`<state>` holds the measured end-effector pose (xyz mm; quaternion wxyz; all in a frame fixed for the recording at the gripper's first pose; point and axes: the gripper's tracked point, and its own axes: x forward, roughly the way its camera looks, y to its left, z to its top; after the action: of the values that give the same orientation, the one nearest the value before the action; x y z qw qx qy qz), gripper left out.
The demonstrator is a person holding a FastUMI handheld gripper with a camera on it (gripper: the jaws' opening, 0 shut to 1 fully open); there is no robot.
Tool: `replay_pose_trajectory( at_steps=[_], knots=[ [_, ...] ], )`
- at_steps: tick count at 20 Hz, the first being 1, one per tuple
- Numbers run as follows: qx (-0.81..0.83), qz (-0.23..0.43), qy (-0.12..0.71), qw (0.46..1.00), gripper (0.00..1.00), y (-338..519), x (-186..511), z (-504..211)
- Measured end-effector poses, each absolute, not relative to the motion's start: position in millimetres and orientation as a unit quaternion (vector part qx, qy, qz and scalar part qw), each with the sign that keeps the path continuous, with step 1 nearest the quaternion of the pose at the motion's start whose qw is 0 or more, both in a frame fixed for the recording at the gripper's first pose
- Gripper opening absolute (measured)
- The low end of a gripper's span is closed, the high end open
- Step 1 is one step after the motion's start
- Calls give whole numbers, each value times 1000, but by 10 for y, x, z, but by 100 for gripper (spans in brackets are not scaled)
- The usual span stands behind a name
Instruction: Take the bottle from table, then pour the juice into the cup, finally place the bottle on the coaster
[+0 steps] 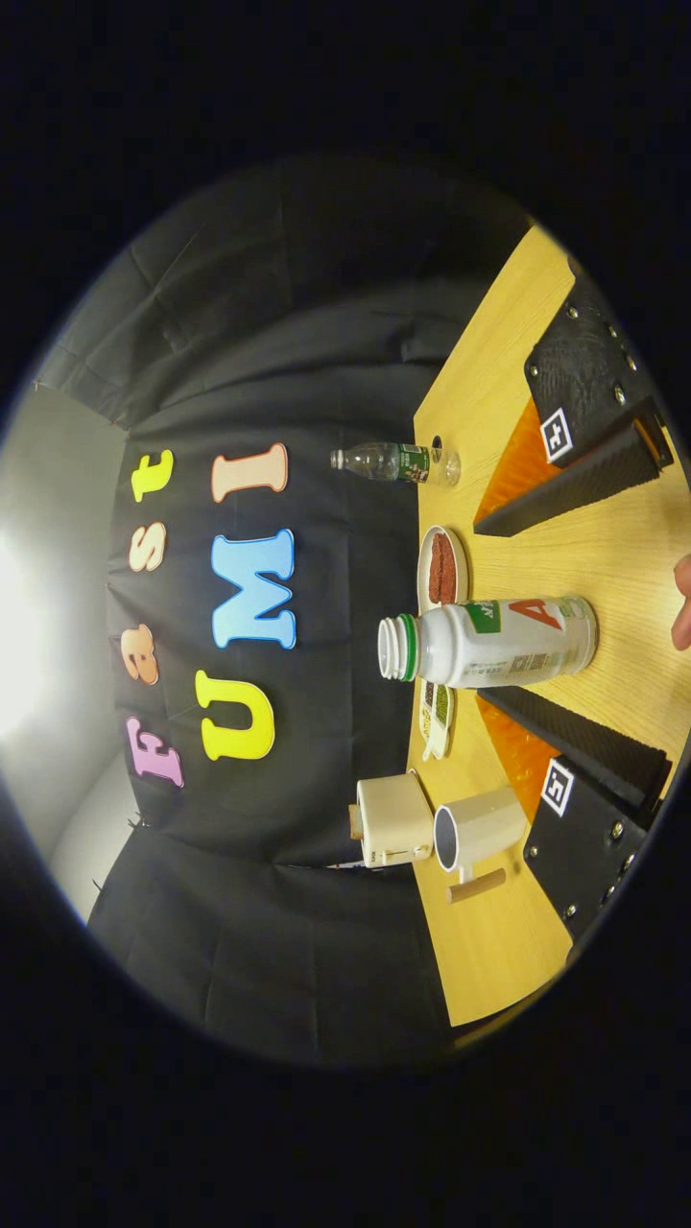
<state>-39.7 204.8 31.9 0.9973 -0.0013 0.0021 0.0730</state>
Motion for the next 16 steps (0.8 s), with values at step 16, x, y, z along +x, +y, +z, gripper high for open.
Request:
replay_pose_trajectory(
  at_steps=[16],
  knots=[
    [-12, 34, 39, 999, 97, 2230, 311, -32]
  ],
)
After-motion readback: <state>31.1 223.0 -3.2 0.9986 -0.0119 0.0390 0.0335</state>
